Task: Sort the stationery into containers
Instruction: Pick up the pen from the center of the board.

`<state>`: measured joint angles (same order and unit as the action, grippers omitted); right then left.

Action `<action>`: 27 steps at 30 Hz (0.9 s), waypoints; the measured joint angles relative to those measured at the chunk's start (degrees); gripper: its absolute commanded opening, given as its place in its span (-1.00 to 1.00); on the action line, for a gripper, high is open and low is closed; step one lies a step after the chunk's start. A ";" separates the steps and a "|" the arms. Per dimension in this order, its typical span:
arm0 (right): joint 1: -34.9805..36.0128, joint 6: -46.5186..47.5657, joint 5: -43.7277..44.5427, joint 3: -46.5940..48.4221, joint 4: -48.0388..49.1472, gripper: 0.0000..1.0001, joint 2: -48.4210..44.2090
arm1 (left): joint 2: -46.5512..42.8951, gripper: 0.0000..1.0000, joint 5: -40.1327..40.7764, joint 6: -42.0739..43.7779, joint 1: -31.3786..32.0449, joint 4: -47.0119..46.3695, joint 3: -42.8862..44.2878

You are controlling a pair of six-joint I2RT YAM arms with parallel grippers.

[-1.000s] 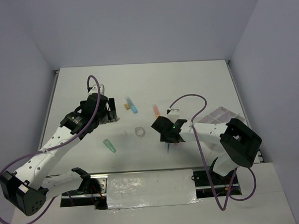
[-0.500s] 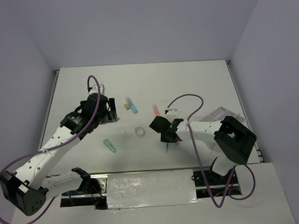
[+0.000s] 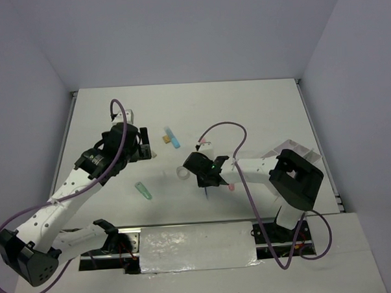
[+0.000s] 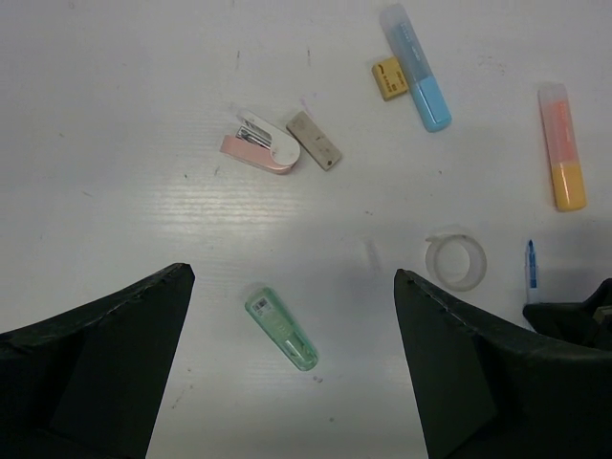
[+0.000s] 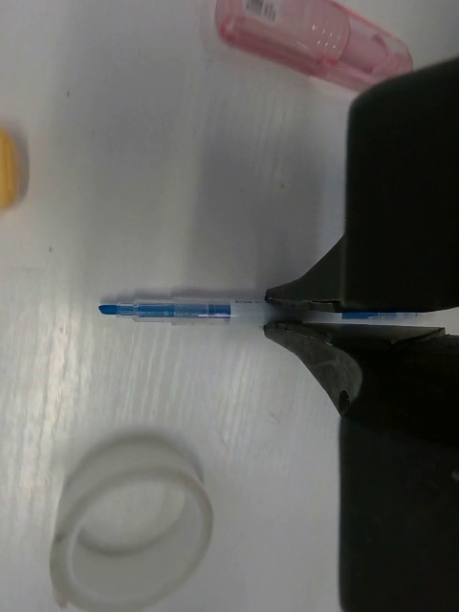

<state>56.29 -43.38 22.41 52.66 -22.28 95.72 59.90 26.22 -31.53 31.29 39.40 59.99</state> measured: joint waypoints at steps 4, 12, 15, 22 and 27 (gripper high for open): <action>0.48 1.62 -2.58 0.11 2.12 -1.00 -0.39 | -0.04 0.99 0.59 -0.11 0.00 0.02 0.00; 0.48 4.57 -3.50 0.90 2.14 -1.00 -7.78 | -1.03 0.99 1.31 -0.26 0.00 0.02 0.00; 0.48 6.05 -3.96 1.14 2.16 -1.00 -12.79 | -1.81 0.99 1.66 -0.37 0.00 0.00 0.00; 0.59 11.15 -6.84 1.40 2.16 -1.00 -21.97 | -2.43 0.99 2.25 -0.72 0.00 0.02 -0.02; 1.81 18.62 -9.38 1.20 4.35 -1.00 -26.86 | -2.40 0.99 2.45 -1.92 0.00 0.02 -0.02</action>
<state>58.11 -24.75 13.04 53.87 -17.93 68.86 57.49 28.67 -33.45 31.29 39.42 59.96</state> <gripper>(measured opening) 0.048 0.994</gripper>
